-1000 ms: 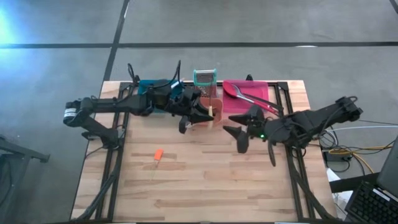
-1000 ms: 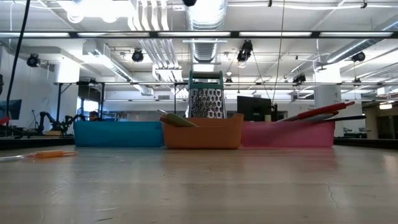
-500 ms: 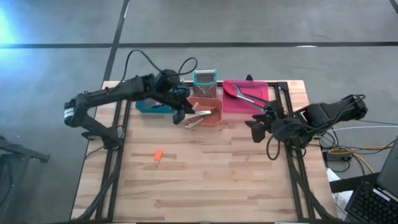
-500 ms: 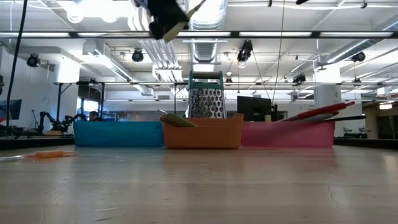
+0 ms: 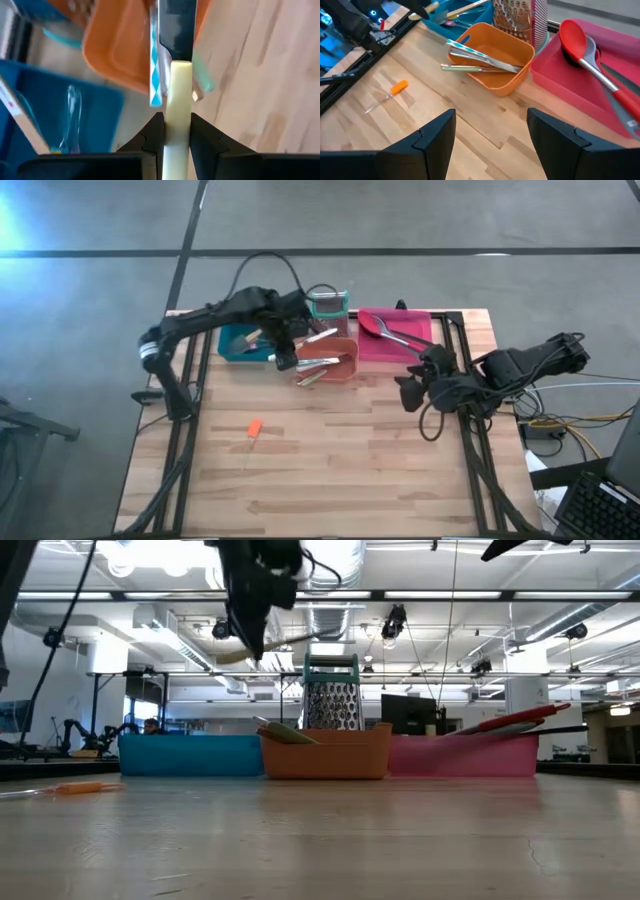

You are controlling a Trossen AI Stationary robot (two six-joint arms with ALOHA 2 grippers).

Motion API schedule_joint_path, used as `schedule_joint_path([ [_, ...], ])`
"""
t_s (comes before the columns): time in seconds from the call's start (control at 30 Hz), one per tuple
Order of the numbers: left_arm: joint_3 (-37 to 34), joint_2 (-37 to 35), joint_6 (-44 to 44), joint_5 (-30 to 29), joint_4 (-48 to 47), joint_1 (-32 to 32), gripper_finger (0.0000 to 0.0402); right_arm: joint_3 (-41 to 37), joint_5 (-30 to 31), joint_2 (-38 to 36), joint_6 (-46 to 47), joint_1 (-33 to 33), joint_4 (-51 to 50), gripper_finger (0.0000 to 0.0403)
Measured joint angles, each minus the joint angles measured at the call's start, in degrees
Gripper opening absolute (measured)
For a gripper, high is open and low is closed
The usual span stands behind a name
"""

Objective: Pick & Place Kitchen Items
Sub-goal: Put the yellow table knife into the brown bin

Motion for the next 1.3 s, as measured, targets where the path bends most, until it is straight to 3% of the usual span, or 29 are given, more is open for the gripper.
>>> schedule_joint_path([
  [0.47,3.96,14.99,2.12,-1.74,-4.08,-0.02,0.0065,-1.4,-0.02,-0.22,1.05,0.02,-4.6,0.0229],
  [1.03,11.66,25.06,1.87,-1.67,-5.27,-0.5,0.0065,-2.45,1.42,-0.2,-0.23,0.07,-7.44,0.0225],
  [1.3,11.74,25.71,3.35,-1.63,-6.37,-0.5,0.0118,-2.47,1.4,-0.2,-0.24,0.04,-7.44,0.0224],
])
